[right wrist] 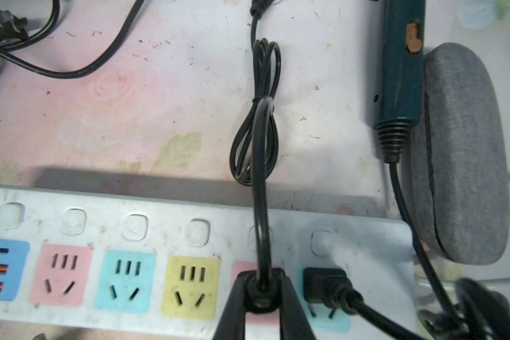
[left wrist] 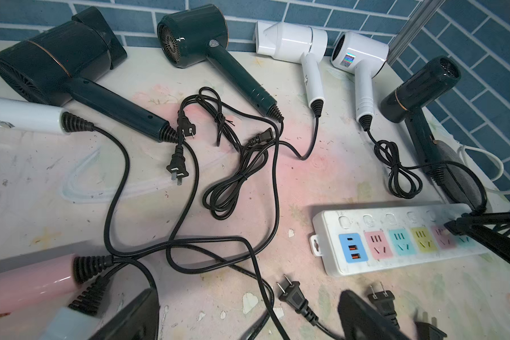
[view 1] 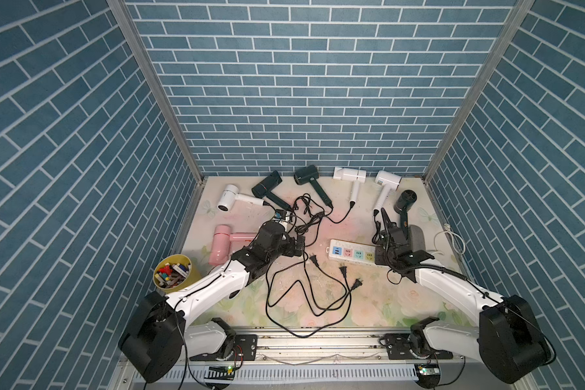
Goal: Charge the blow dryers
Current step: Insert the plug into the socket.
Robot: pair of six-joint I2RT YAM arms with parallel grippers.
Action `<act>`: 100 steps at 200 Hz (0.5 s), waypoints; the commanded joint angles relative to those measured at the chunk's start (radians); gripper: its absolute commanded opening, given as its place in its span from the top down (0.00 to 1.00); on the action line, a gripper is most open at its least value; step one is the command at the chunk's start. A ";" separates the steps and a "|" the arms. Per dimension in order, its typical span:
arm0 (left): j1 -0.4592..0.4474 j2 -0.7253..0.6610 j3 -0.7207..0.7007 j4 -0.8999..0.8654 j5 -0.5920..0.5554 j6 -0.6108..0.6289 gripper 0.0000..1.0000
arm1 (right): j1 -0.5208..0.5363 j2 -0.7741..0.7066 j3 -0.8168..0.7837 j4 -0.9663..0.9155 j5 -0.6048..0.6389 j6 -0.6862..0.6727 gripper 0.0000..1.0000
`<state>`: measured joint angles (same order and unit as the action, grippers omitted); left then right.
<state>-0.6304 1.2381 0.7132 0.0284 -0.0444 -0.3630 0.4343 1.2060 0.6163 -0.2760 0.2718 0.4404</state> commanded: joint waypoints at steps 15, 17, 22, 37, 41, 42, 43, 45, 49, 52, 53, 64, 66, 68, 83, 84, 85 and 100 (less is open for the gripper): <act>0.003 -0.009 -0.034 0.014 -0.003 0.012 0.01 | -0.004 -0.031 -0.021 -0.021 0.047 0.021 1.00; 0.004 -0.009 -0.035 0.014 -0.003 0.012 0.01 | -0.005 -0.027 -0.019 -0.020 0.047 0.021 1.00; 0.002 -0.011 -0.034 0.015 -0.003 0.012 0.00 | -0.005 -0.021 -0.019 -0.020 0.041 0.020 1.00; 0.003 -0.010 -0.037 0.016 0.000 0.012 0.01 | -0.006 -0.004 -0.014 -0.018 0.028 0.020 1.00; 0.003 -0.009 -0.036 0.017 0.000 0.013 0.01 | -0.005 -0.001 -0.014 -0.014 0.023 0.018 1.00; 0.004 -0.009 -0.037 0.018 0.001 0.013 0.01 | -0.005 0.000 -0.015 -0.013 0.023 0.017 1.00; 0.003 -0.009 -0.037 0.018 0.001 0.012 0.01 | -0.005 0.001 -0.015 -0.013 0.022 0.017 1.00; 0.003 -0.009 -0.036 0.018 0.001 0.013 0.01 | -0.005 0.002 -0.015 -0.012 0.020 0.016 1.00; 0.002 -0.009 -0.036 0.018 0.003 0.012 0.00 | -0.005 0.004 -0.015 -0.010 0.016 0.015 1.00; 0.003 -0.009 -0.035 0.018 0.004 0.012 0.01 | -0.005 0.006 -0.013 -0.008 0.013 0.014 1.00; 0.002 -0.009 -0.036 0.018 0.004 0.012 0.01 | -0.005 0.007 -0.012 -0.009 0.012 0.014 1.00; 0.003 -0.009 -0.036 0.018 0.005 0.011 0.00 | -0.005 0.015 -0.010 -0.002 0.000 0.011 1.00; 0.003 -0.009 -0.036 0.018 0.006 0.011 0.01 | -0.005 0.016 -0.010 -0.001 -0.001 0.011 1.00; 0.003 -0.009 -0.036 0.018 0.006 0.011 0.01 | -0.005 0.017 -0.010 0.000 -0.004 0.011 1.00; 0.003 -0.011 -0.036 0.019 0.006 0.010 0.01 | -0.005 0.027 -0.011 0.010 -0.017 0.015 1.00; 0.002 -0.011 -0.036 0.019 0.006 0.010 0.01 | -0.005 0.027 -0.012 0.011 -0.018 0.015 1.00; 0.002 -0.011 -0.036 0.019 0.006 0.011 0.01 | -0.005 0.027 -0.012 0.011 -0.018 0.015 1.00; 0.004 -0.010 -0.038 0.019 0.006 0.012 0.01 | -0.005 0.032 -0.016 0.021 -0.024 0.023 1.00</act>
<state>-0.6304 1.2381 0.6853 0.0368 -0.0406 -0.3622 0.4328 1.2118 0.6048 -0.2470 0.2768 0.4404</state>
